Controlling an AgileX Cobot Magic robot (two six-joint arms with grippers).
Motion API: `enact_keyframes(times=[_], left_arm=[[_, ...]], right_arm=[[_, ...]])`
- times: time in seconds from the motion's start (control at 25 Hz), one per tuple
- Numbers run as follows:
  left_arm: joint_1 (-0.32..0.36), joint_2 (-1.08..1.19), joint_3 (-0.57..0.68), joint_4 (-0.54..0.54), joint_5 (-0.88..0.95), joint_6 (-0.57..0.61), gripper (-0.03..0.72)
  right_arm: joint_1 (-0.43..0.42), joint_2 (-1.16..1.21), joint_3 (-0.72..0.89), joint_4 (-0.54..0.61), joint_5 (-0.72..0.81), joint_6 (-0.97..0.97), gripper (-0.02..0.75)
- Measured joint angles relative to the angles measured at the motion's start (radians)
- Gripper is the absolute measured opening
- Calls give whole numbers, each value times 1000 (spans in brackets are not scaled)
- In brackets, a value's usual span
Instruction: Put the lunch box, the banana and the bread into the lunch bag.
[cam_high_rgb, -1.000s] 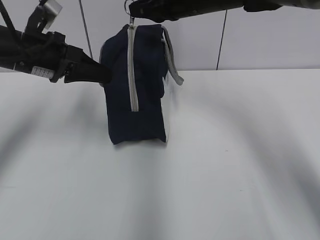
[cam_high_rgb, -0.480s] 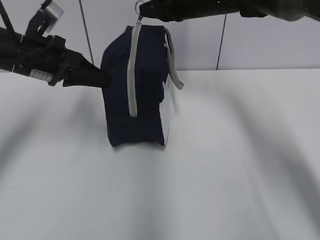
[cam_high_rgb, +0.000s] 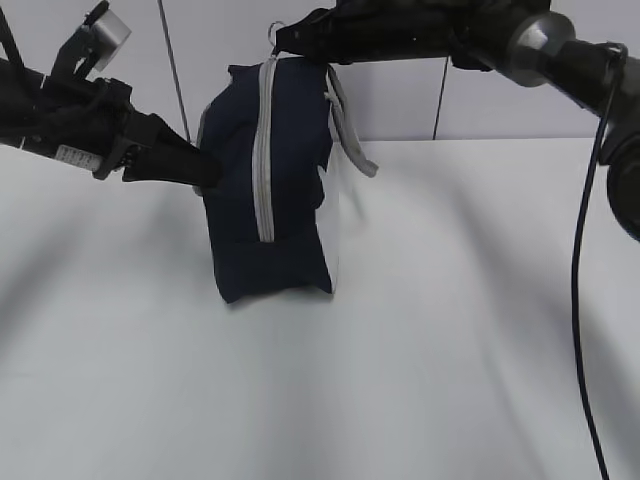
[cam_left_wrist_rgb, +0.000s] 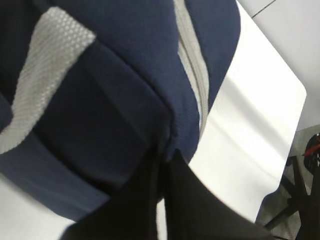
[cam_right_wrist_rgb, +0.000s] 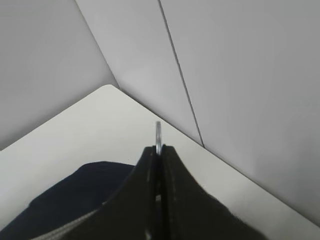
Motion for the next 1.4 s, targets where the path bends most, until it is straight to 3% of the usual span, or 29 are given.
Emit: enact_keyframes(times=[0.68,0.88,1.0,1.24,1.4], left_arm=[[0,0,-7,132,111,-34,3],[0,0,-7,122,84,-50,20],[0,-1,-7,109,21,-90,106],[0,-1,-7,104,-48,-120,407],[6,-13,-6,67,-58,-124,464]], right_arm=[[-13,75,-54,3,-9,19,-16],[-18,81,-68,3,-36,19,-16],[-21,84,-87,1,-72,19,-16],[-21,84,-95,-1,-109,21,-16],[-21,84,-95,-3,-109,21,-16]])
